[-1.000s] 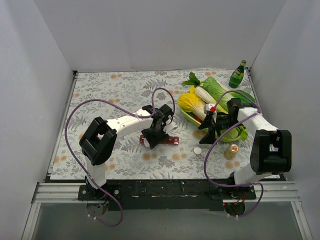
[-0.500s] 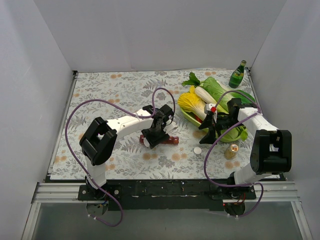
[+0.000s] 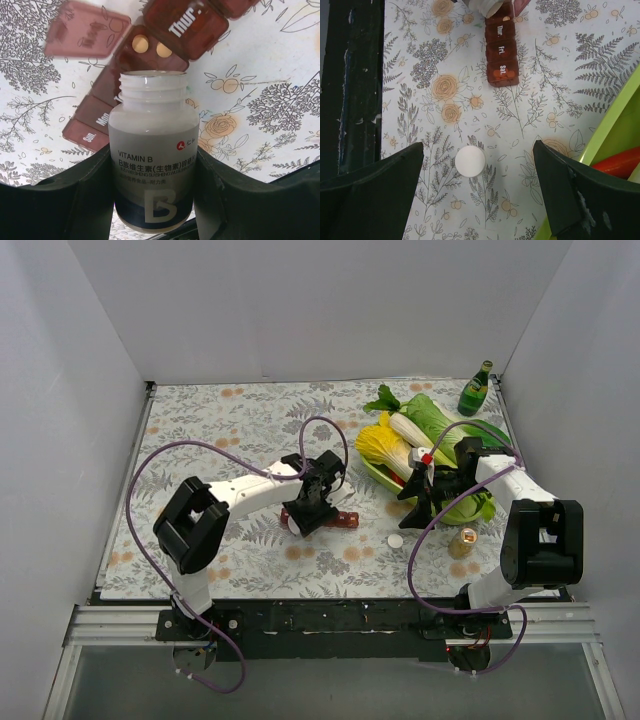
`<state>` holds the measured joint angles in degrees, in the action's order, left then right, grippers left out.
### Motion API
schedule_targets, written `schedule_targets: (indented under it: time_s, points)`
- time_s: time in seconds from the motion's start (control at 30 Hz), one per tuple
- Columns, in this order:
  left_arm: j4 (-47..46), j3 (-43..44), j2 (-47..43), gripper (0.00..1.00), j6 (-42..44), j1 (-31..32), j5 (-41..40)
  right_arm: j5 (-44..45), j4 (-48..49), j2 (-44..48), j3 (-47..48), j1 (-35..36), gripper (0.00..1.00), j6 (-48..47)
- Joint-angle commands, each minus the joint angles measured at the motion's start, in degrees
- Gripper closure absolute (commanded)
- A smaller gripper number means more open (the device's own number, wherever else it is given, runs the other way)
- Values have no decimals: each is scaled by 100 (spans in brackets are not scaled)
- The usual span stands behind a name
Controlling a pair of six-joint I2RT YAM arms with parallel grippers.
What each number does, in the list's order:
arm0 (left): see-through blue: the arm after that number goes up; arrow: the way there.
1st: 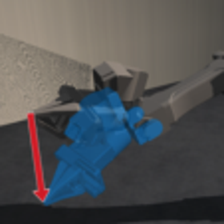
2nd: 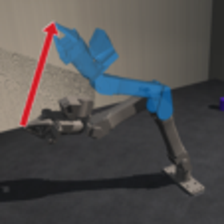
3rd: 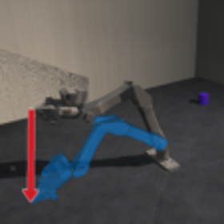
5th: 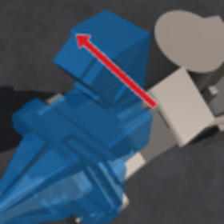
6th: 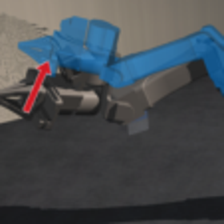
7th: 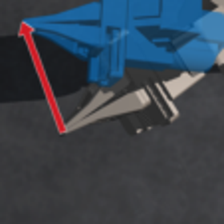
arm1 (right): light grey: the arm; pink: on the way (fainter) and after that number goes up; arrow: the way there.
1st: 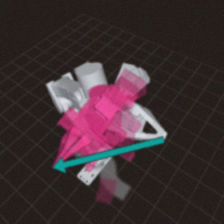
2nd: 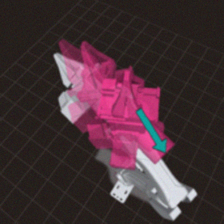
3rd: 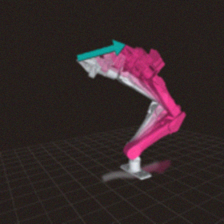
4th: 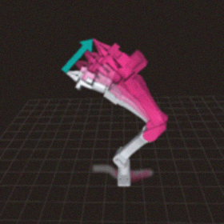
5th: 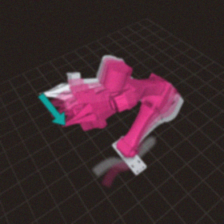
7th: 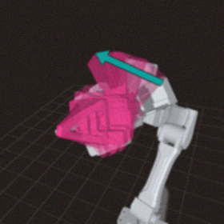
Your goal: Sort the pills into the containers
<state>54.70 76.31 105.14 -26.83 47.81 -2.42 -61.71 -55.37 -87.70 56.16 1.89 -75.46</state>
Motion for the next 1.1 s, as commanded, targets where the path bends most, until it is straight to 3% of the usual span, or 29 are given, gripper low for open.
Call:
schedule_targets:
  time_s: [0.0, 0.37, 0.5, 0.63, 0.8, 0.93, 1.0, 1.07]
  points:
    - [-310, -195, -565, 100, -103, 18, -13, -209, -123, -1, 193, -31, 2, -127]
    - [-995, -775, -1276, 100, -261, 18, -5, -280, -315, -19, 185, -31, 2, -407]
    - [-1618, -1327, -1961, 100, -393, 18, 136, -420, -439, 51, 132, -31, 2, -680]
    - [-2602, -2180, -3188, 100, -463, 18, 504, -508, -535, 148, 79, -22, 2, -917]
    - [-5008, -3874, -5061, 100, -568, 9, 1400, -176, -466, 455, 246, 31, 2, -867]
    - [-8245, -5929, -6741, 100, -1007, -70, 2200, 781, 183, 990, 422, 162, 2, -391]
    - [-9105, -6276, -7225, 100, -1497, -97, 2717, 1369, 771, 1438, 317, 355, 2, -268]
    - [-9380, -6296, -7280, 100, -1763, -88, 2974, 1469, 1411, 1790, 54, 461, 2, 266]
